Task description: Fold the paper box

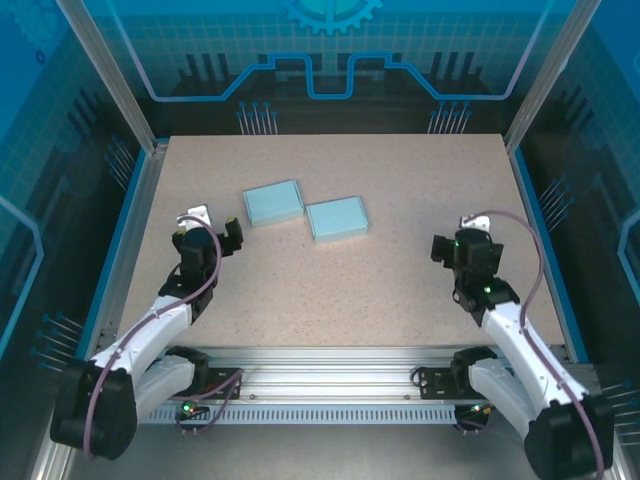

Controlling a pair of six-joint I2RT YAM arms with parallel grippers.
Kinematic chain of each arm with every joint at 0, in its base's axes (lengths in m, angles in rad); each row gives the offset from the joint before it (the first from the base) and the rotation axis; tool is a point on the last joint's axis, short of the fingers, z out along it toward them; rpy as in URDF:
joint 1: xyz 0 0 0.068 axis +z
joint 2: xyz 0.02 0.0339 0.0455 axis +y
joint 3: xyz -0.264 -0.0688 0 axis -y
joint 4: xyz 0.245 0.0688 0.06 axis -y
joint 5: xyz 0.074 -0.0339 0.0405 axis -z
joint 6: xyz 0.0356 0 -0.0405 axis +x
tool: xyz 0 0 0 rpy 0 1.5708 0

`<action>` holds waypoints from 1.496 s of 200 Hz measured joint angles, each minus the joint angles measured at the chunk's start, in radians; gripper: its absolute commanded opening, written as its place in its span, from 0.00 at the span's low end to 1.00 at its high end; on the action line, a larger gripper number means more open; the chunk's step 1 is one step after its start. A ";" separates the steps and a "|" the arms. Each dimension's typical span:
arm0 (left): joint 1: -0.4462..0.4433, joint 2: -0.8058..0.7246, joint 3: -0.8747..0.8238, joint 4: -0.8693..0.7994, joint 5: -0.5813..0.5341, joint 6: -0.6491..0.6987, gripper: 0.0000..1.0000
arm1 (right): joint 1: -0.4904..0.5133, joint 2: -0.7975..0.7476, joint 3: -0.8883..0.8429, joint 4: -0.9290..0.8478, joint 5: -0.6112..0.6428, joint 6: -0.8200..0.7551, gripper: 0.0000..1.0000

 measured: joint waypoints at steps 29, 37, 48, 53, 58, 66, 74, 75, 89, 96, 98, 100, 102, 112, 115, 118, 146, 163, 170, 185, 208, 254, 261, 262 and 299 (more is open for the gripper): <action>0.031 0.058 -0.066 0.155 0.047 0.069 0.99 | -0.072 -0.122 -0.150 0.147 -0.072 -0.071 1.00; 0.040 0.076 -0.079 0.192 0.066 0.080 0.99 | -0.085 -0.138 -0.172 0.178 -0.085 -0.084 1.00; 0.050 0.102 -0.091 0.238 0.091 0.090 0.99 | -0.101 -0.146 -0.187 0.210 -0.101 -0.095 1.00; 0.053 0.113 -0.094 0.258 0.101 0.096 0.99 | -0.106 -0.146 -0.188 0.219 -0.107 -0.097 1.00; 0.056 0.127 -0.096 0.277 0.111 0.101 0.99 | -0.112 -0.145 -0.189 0.231 -0.110 -0.099 1.00; 0.057 0.150 -0.100 0.311 0.129 0.108 0.99 | -0.119 -0.142 -0.189 0.245 -0.116 -0.102 1.00; 0.058 0.176 -0.103 0.345 0.148 0.115 0.99 | -0.126 -0.138 -0.189 0.257 -0.121 -0.102 1.00; 0.058 0.179 -0.103 0.349 0.149 0.116 0.99 | -0.126 -0.138 -0.189 0.259 -0.122 -0.102 1.00; 0.058 0.229 -0.113 0.418 0.179 0.135 0.99 | -0.131 -0.130 -0.189 0.272 -0.132 -0.102 1.00; 0.059 0.258 -0.121 0.455 0.193 0.143 0.99 | -0.132 -0.127 -0.189 0.277 -0.134 -0.102 1.00; 0.060 0.263 -0.123 0.463 0.193 0.145 0.99 | -0.133 -0.127 -0.189 0.277 -0.135 -0.102 1.00; 0.060 0.273 -0.125 0.473 0.198 0.149 0.99 | -0.134 -0.126 -0.189 0.279 -0.135 -0.102 1.00; 0.060 0.282 -0.127 0.484 0.201 0.154 0.99 | -0.134 -0.126 -0.189 0.280 -0.136 -0.102 1.00; 0.062 0.314 -0.137 0.521 0.222 0.167 0.99 | -0.134 -0.123 -0.189 0.285 -0.137 -0.102 1.00; 0.062 0.323 -0.139 0.532 0.227 0.171 0.99 | -0.134 -0.122 -0.189 0.286 -0.139 -0.102 1.00; 0.063 0.330 -0.141 0.542 0.231 0.176 0.99 | -0.134 -0.121 -0.189 0.287 -0.140 -0.102 1.00; 0.084 0.441 -0.145 0.683 0.286 0.200 0.99 | -0.136 -0.109 -0.189 0.296 -0.153 -0.101 1.00; 0.098 0.542 -0.142 0.744 0.312 0.208 0.99 | -0.140 -0.091 -0.189 0.303 -0.166 -0.101 1.00; 0.108 0.552 -0.141 0.723 0.330 0.208 0.99 | -0.140 -0.083 -0.189 0.306 -0.174 -0.101 1.00; 0.136 0.553 -0.115 0.677 0.377 0.206 0.99 | -0.140 -0.065 -0.189 0.320 -0.190 -0.102 1.00; 0.190 0.552 -0.046 0.649 0.430 0.180 0.99 | -0.140 -0.035 -0.193 0.367 -0.215 -0.114 1.00; 0.208 0.552 -0.032 0.628 0.471 0.156 0.99 | -0.142 0.089 -0.203 0.523 -0.279 -0.172 1.00; 0.208 0.552 -0.032 0.626 0.472 0.155 0.99 | -0.142 0.119 -0.202 0.540 -0.290 -0.180 1.00; 0.208 0.552 -0.032 0.626 0.472 0.155 0.99 | -0.142 0.124 -0.201 0.542 -0.291 -0.181 1.00; 0.208 0.552 -0.032 0.622 0.480 0.154 0.99 | -0.145 0.304 -0.174 0.627 -0.358 -0.214 1.00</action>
